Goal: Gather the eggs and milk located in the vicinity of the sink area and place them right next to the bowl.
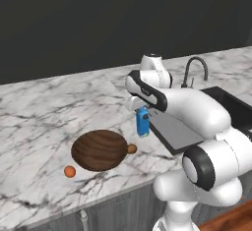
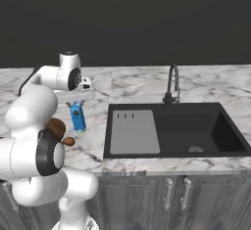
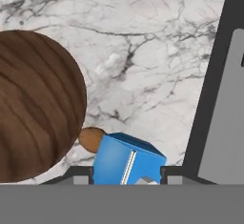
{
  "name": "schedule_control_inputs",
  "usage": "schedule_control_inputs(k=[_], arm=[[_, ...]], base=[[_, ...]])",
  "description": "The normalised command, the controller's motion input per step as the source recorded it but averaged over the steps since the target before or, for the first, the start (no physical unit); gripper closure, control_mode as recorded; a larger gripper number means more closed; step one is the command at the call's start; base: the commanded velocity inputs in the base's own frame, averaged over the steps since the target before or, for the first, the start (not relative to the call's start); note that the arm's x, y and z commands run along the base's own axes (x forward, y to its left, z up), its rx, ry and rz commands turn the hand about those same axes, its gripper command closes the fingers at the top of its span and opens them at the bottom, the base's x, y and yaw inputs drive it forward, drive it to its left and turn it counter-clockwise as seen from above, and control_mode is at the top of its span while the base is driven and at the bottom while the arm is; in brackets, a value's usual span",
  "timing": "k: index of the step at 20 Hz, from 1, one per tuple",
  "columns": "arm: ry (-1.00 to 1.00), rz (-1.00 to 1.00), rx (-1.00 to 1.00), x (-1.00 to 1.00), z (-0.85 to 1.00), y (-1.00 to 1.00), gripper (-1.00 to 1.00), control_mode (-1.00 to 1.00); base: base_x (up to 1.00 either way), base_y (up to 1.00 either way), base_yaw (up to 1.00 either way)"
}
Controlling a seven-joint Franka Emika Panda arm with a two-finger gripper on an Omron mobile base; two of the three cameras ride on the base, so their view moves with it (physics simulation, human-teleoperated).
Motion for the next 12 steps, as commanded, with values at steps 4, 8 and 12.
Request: schedule_control_inputs(k=[4, 8, 12], arm=[[-0.01, 0.00, 0.10, 0.00, -0.21, 0.19, 1.00, -1.00], [-0.03, 0.00, 0.02, 0.21, -0.05, 0.07, 1.00, -1.00], [-0.04, 0.00, 0.00, 0.36, -0.03, 0.06, 1.00, -1.00]], base=[[0.00, 0.00, 0.00], [0.00, 0.00, 0.00], [0.00, 0.00, 0.00]])
